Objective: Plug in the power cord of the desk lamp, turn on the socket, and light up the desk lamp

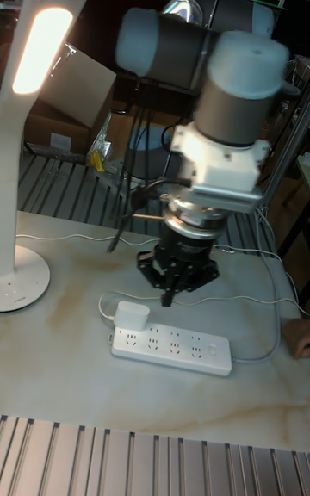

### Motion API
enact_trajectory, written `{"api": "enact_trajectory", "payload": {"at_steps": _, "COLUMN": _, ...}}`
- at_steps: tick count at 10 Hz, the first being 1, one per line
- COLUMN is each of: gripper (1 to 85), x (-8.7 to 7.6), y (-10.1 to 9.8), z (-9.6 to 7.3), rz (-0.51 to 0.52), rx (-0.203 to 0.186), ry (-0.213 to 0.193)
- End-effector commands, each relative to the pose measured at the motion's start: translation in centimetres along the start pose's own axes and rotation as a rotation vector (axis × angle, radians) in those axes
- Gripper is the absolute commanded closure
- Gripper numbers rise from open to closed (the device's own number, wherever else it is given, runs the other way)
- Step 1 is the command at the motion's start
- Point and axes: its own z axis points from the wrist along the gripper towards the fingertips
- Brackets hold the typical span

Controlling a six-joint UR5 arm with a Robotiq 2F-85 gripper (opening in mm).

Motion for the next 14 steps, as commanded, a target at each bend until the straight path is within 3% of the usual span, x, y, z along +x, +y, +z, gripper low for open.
{"api": "enact_trajectory", "payload": {"at_steps": 1, "gripper": 84.7, "x": 0.2, "y": 4.6, "z": -2.2, "rz": 0.097, "rx": 0.020, "ry": 0.005}}
{"api": "enact_trajectory", "payload": {"at_steps": 3, "gripper": 84.7, "x": 0.2, "y": 4.5, "z": -2.1, "rz": 0.092, "rx": 0.027, "ry": 0.006}}
{"api": "enact_trajectory", "payload": {"at_steps": 7, "gripper": 84.7, "x": 0.2, "y": 5.6, "z": -1.9, "rz": 0.086, "rx": -0.009, "ry": 0.009}}
{"api": "enact_trajectory", "payload": {"at_steps": 14, "gripper": 84.7, "x": -0.2, "y": 5.6, "z": -1.5, "rz": 0.078, "rx": -0.001, "ry": -0.001}}
